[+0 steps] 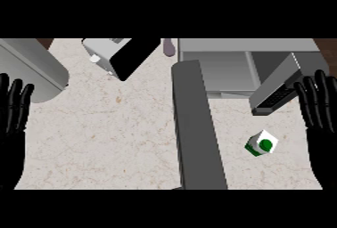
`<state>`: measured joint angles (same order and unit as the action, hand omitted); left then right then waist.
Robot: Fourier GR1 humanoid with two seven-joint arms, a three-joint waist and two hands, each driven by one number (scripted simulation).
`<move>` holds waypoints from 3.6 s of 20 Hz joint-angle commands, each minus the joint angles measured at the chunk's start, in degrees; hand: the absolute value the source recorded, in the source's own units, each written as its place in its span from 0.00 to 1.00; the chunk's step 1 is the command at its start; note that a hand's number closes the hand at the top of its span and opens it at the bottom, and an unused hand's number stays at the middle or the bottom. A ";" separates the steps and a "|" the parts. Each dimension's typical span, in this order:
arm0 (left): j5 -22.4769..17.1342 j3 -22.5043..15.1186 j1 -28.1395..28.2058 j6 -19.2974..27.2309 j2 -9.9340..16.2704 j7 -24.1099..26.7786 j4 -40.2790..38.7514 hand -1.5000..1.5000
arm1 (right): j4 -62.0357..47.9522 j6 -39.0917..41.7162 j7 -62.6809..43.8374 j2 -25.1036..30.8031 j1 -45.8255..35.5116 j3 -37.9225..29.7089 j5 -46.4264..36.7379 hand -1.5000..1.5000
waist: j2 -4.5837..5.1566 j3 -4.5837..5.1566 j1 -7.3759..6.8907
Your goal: Pick up the milk, place it into the microwave and close the microwave
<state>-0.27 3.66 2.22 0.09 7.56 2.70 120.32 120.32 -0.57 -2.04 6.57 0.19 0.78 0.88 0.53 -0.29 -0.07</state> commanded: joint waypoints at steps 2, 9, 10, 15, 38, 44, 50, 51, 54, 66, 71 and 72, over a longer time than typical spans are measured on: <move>1.11 -0.95 -0.33 0.04 -0.13 -3.06 1.10 0.00 | -2.03 -8.00 -0.19 -4.56 -2.03 1.71 -8.62 0.00 | -0.55 0.30 -0.10; -2.95 -7.27 6.39 2.39 -7.34 -3.92 1.28 0.00 | -3.02 -23.64 -8.13 -6.51 -6.99 13.38 -10.46 0.00 | -0.63 0.36 -0.97; -3.26 -6.56 7.04 1.68 -7.24 -5.85 3.80 0.00 | -5.88 -27.05 -4.28 -6.52 -5.32 16.52 -11.17 0.00 | -0.61 0.30 -0.80; -6.93 -2.64 11.17 -1.18 -5.26 -4.42 6.11 0.00 | -7.99 -32.54 -4.81 -6.55 -8.52 20.11 -11.82 0.00 | -0.59 0.30 -0.30; -10.12 -2.27 26.73 -8.14 -5.76 4.42 9.24 0.00 | -16.34 -39.06 8.45 -6.00 5.30 12.14 -7.79 0.00 | -0.61 0.27 -0.23; -6.15 -5.49 25.77 -6.66 -7.52 8.71 5.31 0.00 | -22.26 -36.12 16.49 -6.55 8.04 7.70 -0.99 0.00 | -0.59 0.28 -0.10; -8.77 -4.54 28.69 -7.78 -7.48 2.37 14.13 0.00 | -26.81 -34.54 25.90 -6.56 13.37 5.86 3.11 0.00 | -0.61 0.26 -0.08; -10.07 -3.68 29.02 -9.13 -7.50 4.16 12.16 0.00 | -29.28 -31.89 25.89 -5.53 10.32 2.11 4.38 0.00 | -0.59 0.27 -0.17; -5.14 -9.17 33.47 -6.64 -7.53 9.91 11.22 0.00 | -30.85 -31.90 30.70 -6.56 14.05 4.11 6.34 0.00 | -0.65 0.27 -0.26; -9.42 -2.79 27.43 -10.25 -7.53 6.70 7.99 0.00 | -38.96 -25.27 32.47 -2.73 8.32 -2.17 6.89 0.00 | -0.57 0.29 -0.10; -7.93 -6.34 32.56 -8.86 -7.55 10.85 9.65 0.00 | -50.56 -23.40 40.64 -4.37 4.43 -5.89 8.91 0.00 | -0.58 0.28 -0.28; -8.85 -4.60 30.85 -10.53 -7.55 7.61 10.52 0.00 | -48.39 -23.58 40.01 -4.52 5.55 -5.19 8.46 0.00 | -0.58 0.29 -0.16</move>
<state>-9.83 0.03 33.61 -10.75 0.14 11.21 130.61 74.06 -24.79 36.01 2.60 6.12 -3.47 9.03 -0.05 -0.01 -0.34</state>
